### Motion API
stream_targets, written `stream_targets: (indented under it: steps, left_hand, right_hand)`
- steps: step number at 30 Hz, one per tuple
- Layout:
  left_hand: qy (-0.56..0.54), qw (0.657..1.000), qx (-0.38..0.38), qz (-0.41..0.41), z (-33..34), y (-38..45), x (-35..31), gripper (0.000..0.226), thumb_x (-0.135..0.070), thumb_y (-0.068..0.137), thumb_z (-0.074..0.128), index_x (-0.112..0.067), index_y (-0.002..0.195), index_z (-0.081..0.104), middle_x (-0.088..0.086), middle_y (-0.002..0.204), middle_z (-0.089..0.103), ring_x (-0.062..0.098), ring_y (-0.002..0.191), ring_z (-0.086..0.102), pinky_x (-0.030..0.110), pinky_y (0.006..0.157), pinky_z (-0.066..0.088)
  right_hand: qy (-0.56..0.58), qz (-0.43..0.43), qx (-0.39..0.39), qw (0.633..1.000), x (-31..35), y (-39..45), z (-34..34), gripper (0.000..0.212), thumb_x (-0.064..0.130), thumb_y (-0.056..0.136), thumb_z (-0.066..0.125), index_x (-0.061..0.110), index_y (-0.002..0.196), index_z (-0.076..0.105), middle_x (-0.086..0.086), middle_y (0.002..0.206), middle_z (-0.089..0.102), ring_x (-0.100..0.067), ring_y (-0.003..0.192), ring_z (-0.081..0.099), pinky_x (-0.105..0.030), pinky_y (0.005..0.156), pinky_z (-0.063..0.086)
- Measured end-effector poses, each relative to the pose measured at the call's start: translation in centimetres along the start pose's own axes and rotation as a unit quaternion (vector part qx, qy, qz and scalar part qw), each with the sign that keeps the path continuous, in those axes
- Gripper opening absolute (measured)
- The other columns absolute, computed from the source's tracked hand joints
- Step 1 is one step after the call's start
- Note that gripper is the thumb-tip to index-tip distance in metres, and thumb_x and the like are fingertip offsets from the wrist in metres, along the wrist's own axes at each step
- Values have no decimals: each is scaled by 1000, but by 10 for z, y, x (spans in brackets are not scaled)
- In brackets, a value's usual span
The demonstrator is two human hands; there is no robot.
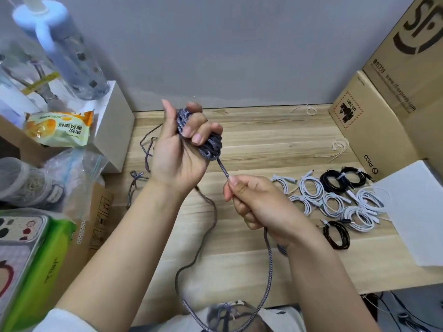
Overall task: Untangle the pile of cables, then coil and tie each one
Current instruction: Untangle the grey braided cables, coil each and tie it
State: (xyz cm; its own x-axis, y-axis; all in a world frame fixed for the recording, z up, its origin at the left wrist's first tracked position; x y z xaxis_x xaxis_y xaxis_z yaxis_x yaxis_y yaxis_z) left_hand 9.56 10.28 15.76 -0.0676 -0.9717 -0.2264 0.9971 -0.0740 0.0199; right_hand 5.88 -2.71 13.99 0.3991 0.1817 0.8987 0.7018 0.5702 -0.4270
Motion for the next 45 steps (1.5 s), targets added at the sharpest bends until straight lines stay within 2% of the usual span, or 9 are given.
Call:
stream_targets:
  steps: [3,8,13,20,24,31,35,38,45]
  left_hand:
    - [238,966,-81,66,-6,2,4,48,-46,100,17,-12,82,45,-6,44,38,10,39,37,24,62,50]
    - [435,890,-90,107,-10,-2,8,40,-37,101,24,-8,84,47,-5,44,45,13,41,41,28,63,51]
    - [672,723,-34,153,-17,-7,3,30,-46,90,40,-20,82,52,-6,49,50,10,50,44,24,57,37]
    - [812,572,62,95,-14,-11,17,58,-56,85,35,-4,73,58,-8,53,53,6,54,49,15,54,36]
    - [733,670,64,-98,-27,-12,24,62,-61,85,36,-7,62,54,-5,40,41,9,38,36,24,47,40]
    - [408,811,201,-367,-24,-36,37,72,-80,75,34,-14,72,61,-10,39,36,7,33,29,27,58,48]
    - [259,849,286,-361,-12,-41,35,34,-47,93,49,-17,82,61,-7,44,28,11,37,29,23,62,48]
    - [158,874,314,-336,1,-39,33,25,-31,97,46,-12,87,59,-4,42,21,13,36,21,25,66,46]
    - [29,976,185,-114,23,-20,15,25,-22,91,57,2,95,51,9,54,41,23,51,39,36,79,44]
  right_hand:
    - [10,15,29,999,2,-6,6,34,25,101,36,13,71,49,11,43,27,0,35,13,-11,34,12]
    - [-7,20,23,1000,4,-11,6,30,22,99,43,15,71,52,12,44,28,-1,36,14,-13,35,14]
    - [18,-7,37,999,15,-20,7,26,23,93,50,16,68,53,11,45,29,-1,36,16,-13,34,16]
    - [-65,-70,-42,995,24,-23,-9,17,21,88,59,16,72,61,12,43,37,-1,34,31,-13,38,23]
    - [-346,-189,-255,883,28,-24,-28,21,53,72,66,35,81,69,12,59,64,-9,58,57,-33,58,47]
    - [-244,-325,-317,857,32,-21,-36,25,50,70,63,32,88,67,12,73,65,-6,63,59,-28,58,45]
    - [-178,-309,-280,891,24,-9,-37,25,47,79,56,29,62,60,9,66,60,0,58,46,-19,58,37]
    - [-163,-294,-262,904,19,-3,-34,28,48,85,45,31,64,51,17,56,51,1,55,41,-17,55,32]
    - [-206,-196,-173,943,-1,11,-17,36,50,87,39,24,65,52,14,48,45,-3,51,38,-29,56,30]
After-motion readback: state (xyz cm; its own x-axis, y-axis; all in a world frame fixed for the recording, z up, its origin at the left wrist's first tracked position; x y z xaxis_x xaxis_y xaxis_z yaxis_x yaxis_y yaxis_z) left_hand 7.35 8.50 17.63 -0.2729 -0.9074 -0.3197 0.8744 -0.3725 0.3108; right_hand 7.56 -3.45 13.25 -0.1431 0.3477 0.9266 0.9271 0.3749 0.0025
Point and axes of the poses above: each hand's wrist, its own y-axis towards the middle knuckle, its own z-axis out of the palm, x = y × z, the point moved 4 cm from there along y, towards the middle knuckle
